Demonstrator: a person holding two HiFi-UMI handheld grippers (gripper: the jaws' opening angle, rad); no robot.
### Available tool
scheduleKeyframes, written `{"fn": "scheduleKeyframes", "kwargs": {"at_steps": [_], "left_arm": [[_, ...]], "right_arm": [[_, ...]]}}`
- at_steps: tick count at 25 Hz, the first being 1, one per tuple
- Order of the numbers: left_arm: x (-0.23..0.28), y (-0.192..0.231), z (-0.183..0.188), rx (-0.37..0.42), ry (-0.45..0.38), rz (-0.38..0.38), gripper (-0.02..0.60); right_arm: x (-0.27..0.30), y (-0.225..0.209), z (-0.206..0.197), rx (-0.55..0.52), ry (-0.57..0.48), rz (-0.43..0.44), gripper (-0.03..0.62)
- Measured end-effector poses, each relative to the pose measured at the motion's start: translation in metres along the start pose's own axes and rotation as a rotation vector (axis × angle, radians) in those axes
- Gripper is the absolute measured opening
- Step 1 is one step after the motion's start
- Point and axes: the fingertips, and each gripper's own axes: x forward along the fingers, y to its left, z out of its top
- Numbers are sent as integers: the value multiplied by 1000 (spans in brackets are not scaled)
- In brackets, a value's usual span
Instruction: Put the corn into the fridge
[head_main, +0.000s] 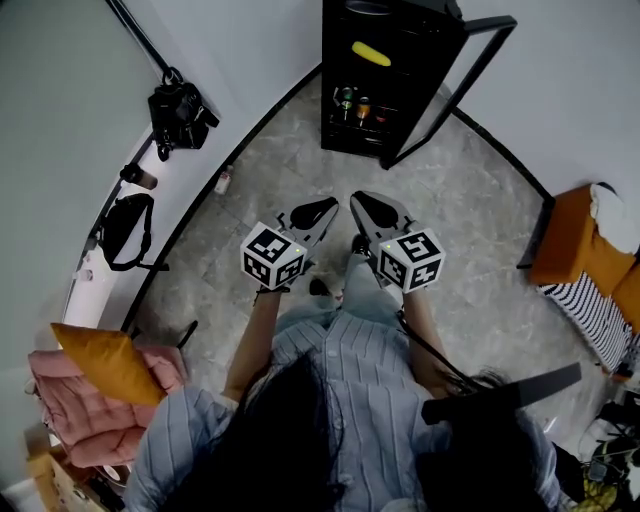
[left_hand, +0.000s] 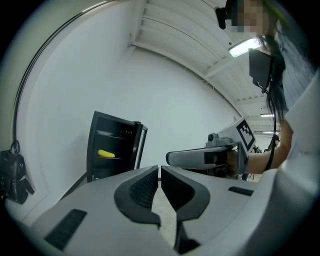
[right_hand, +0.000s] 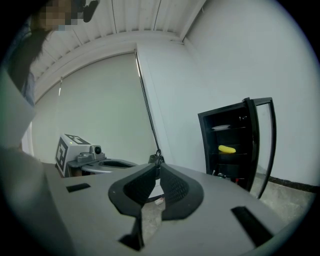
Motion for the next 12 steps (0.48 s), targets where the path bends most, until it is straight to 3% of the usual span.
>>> {"fn": "scheduleKeyframes", "kwargs": {"at_steps": [12], "left_arm": [[-25, 21, -5, -16, -6, 69, 8]], "right_arm": [[17, 15, -6, -7, 23, 36, 37]]}}
